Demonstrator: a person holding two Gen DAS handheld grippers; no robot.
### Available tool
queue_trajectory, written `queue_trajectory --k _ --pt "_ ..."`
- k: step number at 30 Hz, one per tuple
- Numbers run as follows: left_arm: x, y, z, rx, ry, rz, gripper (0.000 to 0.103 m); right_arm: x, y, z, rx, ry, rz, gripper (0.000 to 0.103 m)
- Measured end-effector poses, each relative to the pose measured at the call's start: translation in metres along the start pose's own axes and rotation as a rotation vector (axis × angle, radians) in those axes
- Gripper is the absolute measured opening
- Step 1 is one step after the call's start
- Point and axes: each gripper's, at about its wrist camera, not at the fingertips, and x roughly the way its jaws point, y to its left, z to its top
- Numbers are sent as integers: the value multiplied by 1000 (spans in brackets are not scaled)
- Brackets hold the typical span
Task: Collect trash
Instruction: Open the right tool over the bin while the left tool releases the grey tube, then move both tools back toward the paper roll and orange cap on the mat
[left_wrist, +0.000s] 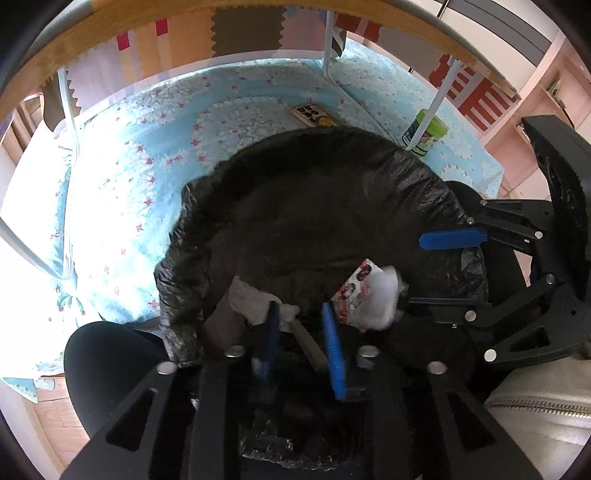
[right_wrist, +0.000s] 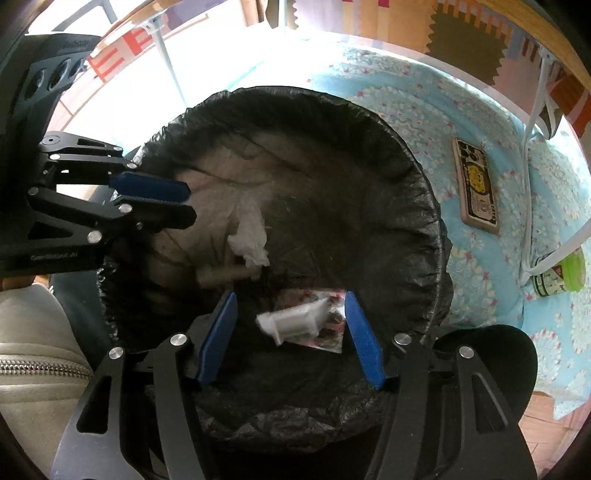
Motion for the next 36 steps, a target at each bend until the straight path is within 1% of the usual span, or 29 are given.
queue_trajectory --k 1,2,3,12,14,19,22,28,30,33,36 --pt "-2 -1 1 0 -10 -1 44 -1 0 0 1 -2 1 60" --pt "-7 -1 1 -3 -28 -2 49 -3 -1 1 4 -7 2 60" --pt "-10 -1 2 -3 -42 -5 52 -5 -2 1 6 -10 4 60" --pt "-40 -10 6 30 -103 -11 52 -33 -2 11 15 -62 22 60" --pt "-53 -12 9 36 -128 4 52 -43 -1 14 12 -77 29 60" --pt "-88 -19 18 72 -205 12 52 -73 5 28 -26 -141 22 60" --pt "-104 -19 23 78 -236 9 52 -96 9 37 -47 -202 20 60" --pt "-134 -21 36 113 -306 17 52 -127 14 52 -99 -274 6 60" --pt "-143 -18 41 103 -326 33 52 -135 11 58 -103 -291 13 60" --pt "-156 -10 50 70 -355 24 52 -144 4 68 -91 -311 31 60" --pt "-170 -5 62 75 -386 48 52 -154 -2 79 -84 -335 46 60"
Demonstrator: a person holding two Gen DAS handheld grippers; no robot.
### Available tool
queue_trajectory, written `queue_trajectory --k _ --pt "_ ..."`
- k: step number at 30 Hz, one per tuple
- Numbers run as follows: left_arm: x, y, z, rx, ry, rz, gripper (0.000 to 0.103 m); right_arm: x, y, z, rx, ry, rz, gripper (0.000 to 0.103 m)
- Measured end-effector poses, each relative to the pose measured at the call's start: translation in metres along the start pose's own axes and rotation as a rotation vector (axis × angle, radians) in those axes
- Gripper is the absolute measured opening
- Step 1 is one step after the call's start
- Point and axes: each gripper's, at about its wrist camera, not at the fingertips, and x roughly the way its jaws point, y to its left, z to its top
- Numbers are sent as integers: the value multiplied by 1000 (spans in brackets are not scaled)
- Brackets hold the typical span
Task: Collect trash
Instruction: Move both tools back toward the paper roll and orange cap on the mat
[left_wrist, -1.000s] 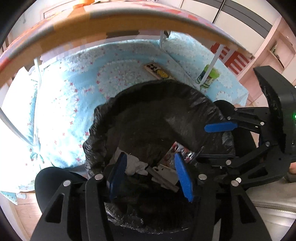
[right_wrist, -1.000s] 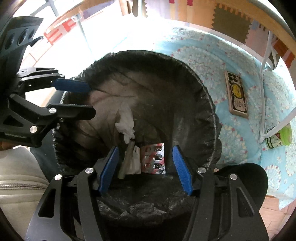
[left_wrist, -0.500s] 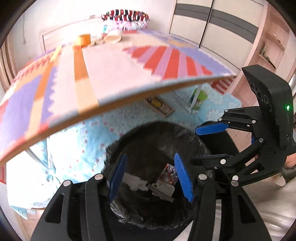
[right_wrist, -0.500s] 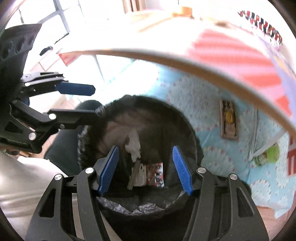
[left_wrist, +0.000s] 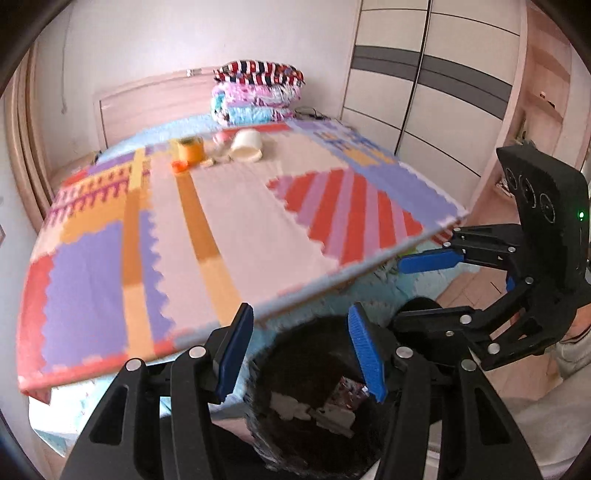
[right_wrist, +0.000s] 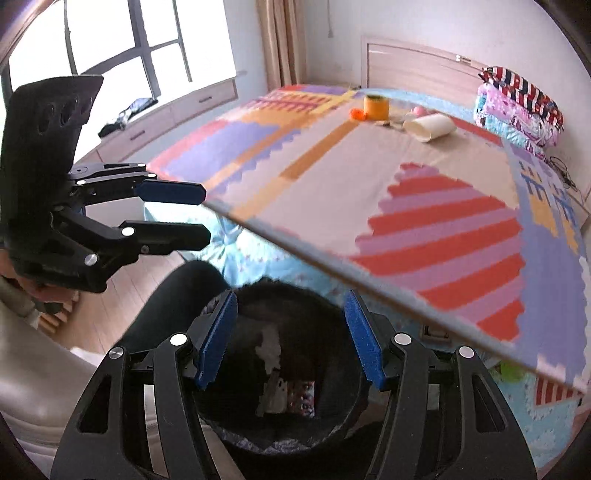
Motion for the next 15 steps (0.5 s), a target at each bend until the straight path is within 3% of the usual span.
queue_trajectory --k 15 --pt "5 58 63 -6 -74 83 52 7 -32 71 -37 -83 -83 60"
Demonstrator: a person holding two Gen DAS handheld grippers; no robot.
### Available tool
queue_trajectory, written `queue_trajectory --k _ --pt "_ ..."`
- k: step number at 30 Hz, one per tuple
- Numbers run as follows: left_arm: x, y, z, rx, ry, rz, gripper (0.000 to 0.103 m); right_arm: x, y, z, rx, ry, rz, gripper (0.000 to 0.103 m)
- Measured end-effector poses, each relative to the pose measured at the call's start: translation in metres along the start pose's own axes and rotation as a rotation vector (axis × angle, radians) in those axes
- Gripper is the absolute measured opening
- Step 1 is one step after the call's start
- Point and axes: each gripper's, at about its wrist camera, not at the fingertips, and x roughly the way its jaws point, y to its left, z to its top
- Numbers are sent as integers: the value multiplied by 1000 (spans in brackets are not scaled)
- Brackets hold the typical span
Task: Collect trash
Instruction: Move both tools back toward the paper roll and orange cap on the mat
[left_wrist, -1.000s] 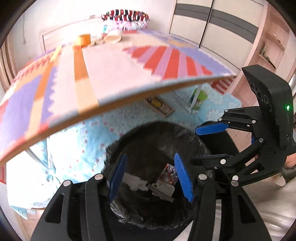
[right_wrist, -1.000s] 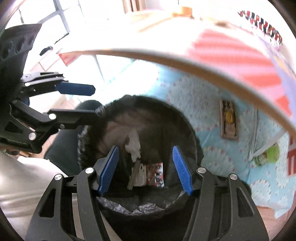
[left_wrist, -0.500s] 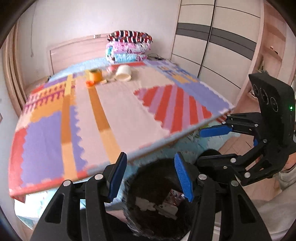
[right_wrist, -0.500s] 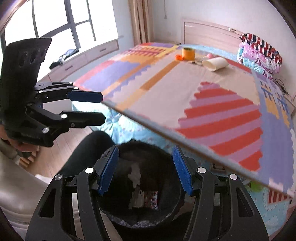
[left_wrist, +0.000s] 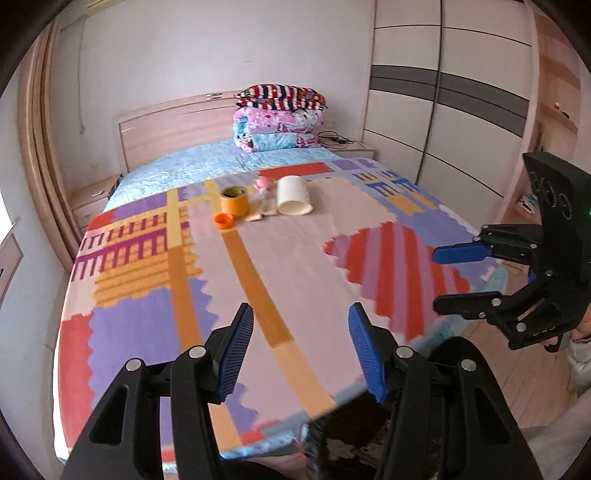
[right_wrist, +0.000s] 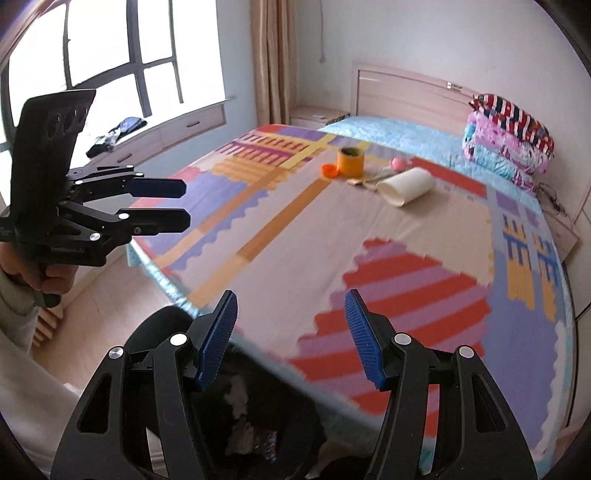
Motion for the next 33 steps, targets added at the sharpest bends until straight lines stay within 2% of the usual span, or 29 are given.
queue_trajectory --k 8,17,28,30,31,33 --pt "25 33 22 -28 6 13 52 17 -22 36 10 -35 -53 60" --pt "58 67 49 -113 1 27 52 43 -50 79 31 -64 -130 60" --pt "113 91 79 -89 52 48 52 92 -88 117 82 -27 -197 60" --pt "124 92 84 -69 61 62 52 106 -96 124 92 -17 -228 61" --pt "129 93 85 -63 69 74 52 110 -98 126 91 -15 -249 67" --pt "141 95 89 -66 83 71 52 126 -106 131 91 0 -306 68"
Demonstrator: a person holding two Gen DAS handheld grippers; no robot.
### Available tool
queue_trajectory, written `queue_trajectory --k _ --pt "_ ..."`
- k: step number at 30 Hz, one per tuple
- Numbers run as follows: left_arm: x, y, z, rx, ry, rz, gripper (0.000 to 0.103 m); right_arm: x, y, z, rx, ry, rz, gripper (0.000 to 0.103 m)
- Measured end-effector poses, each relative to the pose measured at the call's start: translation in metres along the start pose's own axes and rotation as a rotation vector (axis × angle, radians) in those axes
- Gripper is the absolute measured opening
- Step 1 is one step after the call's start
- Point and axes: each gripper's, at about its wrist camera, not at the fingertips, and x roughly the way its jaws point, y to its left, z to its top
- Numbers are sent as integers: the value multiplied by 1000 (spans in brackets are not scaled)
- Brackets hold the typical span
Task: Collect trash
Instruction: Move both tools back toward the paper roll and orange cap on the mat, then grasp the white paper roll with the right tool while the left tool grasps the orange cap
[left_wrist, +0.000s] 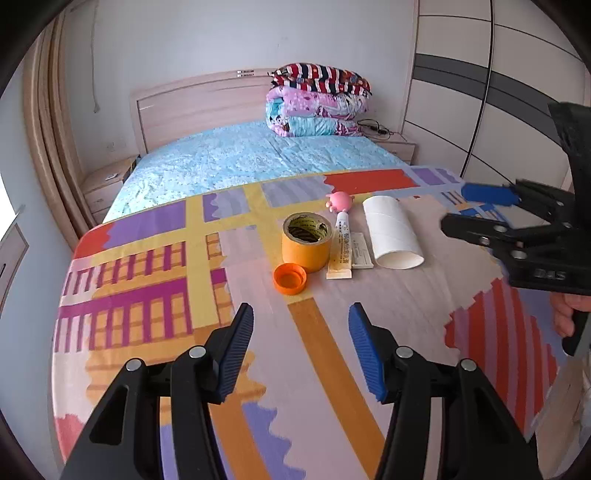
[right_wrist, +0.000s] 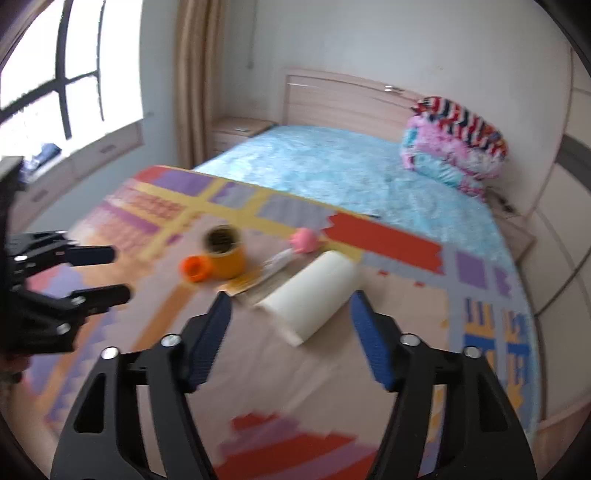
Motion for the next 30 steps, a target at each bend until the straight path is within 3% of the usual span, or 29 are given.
queue_trajectory --k 10,20,27,30 --pt "46 3 14 -3 48 43 52 60 -12 2 122 86 -30 68" --pt "70 12 16 -35 77 58 52 85 -25 -5 280 126 69 70" --pt "83 8 20 -23 85 42 52 91 -22 -8 303 135 95 69" --pt "88 7 19 -25 97 25 51 90 -23 -9 307 129 118 61"
